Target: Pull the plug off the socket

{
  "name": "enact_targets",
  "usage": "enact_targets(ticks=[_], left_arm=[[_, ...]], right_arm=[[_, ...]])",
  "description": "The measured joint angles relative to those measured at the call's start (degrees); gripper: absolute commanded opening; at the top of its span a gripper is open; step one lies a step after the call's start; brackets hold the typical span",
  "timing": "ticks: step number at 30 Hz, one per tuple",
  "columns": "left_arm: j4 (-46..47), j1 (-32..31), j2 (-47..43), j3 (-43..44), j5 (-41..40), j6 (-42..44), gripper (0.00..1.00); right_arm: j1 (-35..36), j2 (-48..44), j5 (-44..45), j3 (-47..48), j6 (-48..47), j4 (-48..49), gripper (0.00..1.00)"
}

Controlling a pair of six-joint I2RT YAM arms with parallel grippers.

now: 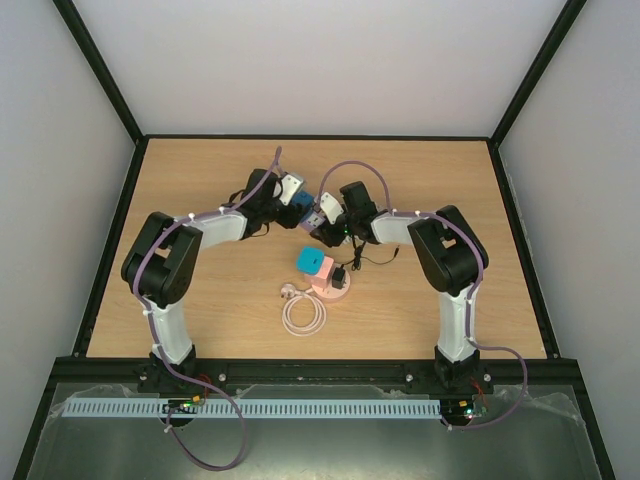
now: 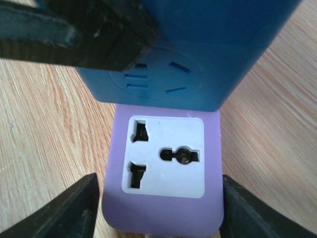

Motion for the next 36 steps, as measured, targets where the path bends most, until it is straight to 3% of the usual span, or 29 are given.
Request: enact_targets(ticks=[3,17,29,36], left_arm=[[0.6,0.0,0.0,-0.3,0.1,0.0,0.49],[0.9,0.0,-0.3,-0.7,0.8,-0.3,0.42],[1.2,0.3,-0.3,-0.8,2.1,-0.9,0.38],[0.8,0.7,-0.3,-0.6,3.0,-1.6,0.37]], right_arm=[[-0.1,0.3,-1.0,0.0,0.7,0.4,0.64],[-0.1,0.7,-0.5,-4.0,2.6,10.0,0.32],[0.0,0.7,-0.2,-4.2,2.6,10.3,0.09],[0.0,0.8,-0.2,-3.9,3.3,10.1,0.02]])
